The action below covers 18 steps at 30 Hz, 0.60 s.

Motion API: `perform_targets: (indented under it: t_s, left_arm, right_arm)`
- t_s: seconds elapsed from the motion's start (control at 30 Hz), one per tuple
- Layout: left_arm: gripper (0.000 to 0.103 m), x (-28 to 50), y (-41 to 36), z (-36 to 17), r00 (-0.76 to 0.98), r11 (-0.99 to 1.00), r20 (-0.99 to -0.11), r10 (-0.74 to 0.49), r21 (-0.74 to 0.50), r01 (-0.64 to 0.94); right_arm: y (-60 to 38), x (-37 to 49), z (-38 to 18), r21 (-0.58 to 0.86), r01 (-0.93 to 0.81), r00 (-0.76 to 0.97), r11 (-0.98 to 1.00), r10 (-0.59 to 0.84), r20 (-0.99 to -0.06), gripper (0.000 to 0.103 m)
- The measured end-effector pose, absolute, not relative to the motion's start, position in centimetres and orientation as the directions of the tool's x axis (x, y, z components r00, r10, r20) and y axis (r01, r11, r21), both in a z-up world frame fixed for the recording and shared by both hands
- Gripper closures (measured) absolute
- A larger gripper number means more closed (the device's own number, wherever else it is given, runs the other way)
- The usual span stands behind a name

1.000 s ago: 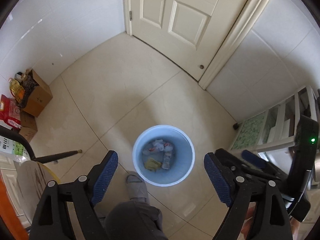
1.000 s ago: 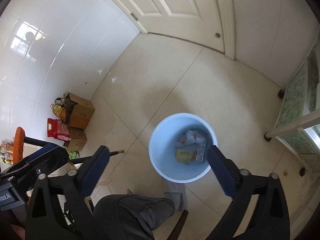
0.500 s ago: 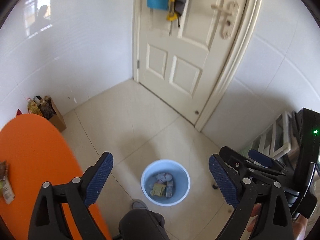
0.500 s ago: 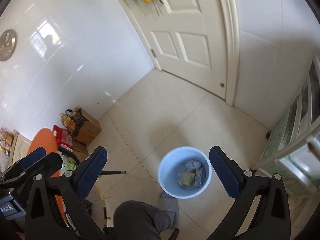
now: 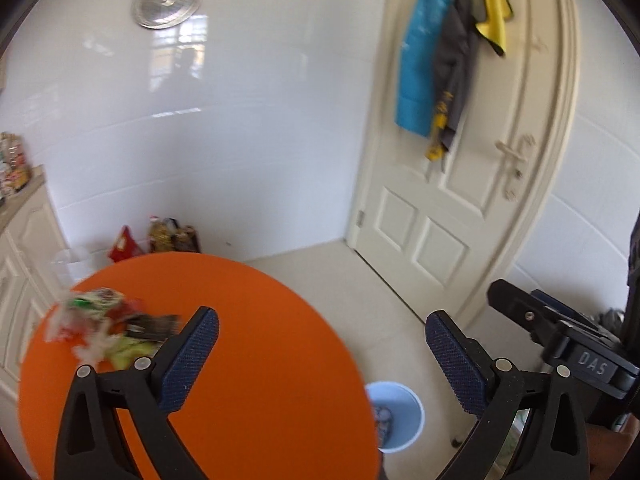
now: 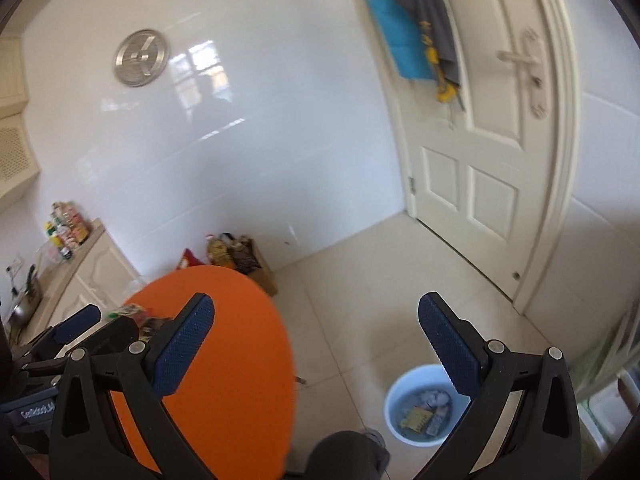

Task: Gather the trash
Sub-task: 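Move both open tools back over the table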

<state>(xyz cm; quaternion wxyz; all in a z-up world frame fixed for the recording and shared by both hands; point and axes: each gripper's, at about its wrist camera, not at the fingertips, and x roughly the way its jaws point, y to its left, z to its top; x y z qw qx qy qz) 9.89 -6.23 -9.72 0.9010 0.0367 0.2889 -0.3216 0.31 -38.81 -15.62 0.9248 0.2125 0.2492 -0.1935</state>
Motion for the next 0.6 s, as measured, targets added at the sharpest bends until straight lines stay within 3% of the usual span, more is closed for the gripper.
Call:
perform_targets:
  t_s: [0.2,0.6]
  left_arm:
    - [0.001,6.4,3.4,-7.2,0.756,0.878,-0.466,-0.459,-0.105,0.467]
    - [0.001,-2.4,14.0,-7.2,0.889,0.967,-0.379,-0.255,-0.114,0.228]
  right_arm:
    - [-32.0,2.7,-12.0,0.272,0.329,0.867,0.904,-0.175,-0.467,0.000]
    - [-20.4,6.5,-7.7,0.151,0.118,0.923,0.981,-0.052,-0.382,0.000]
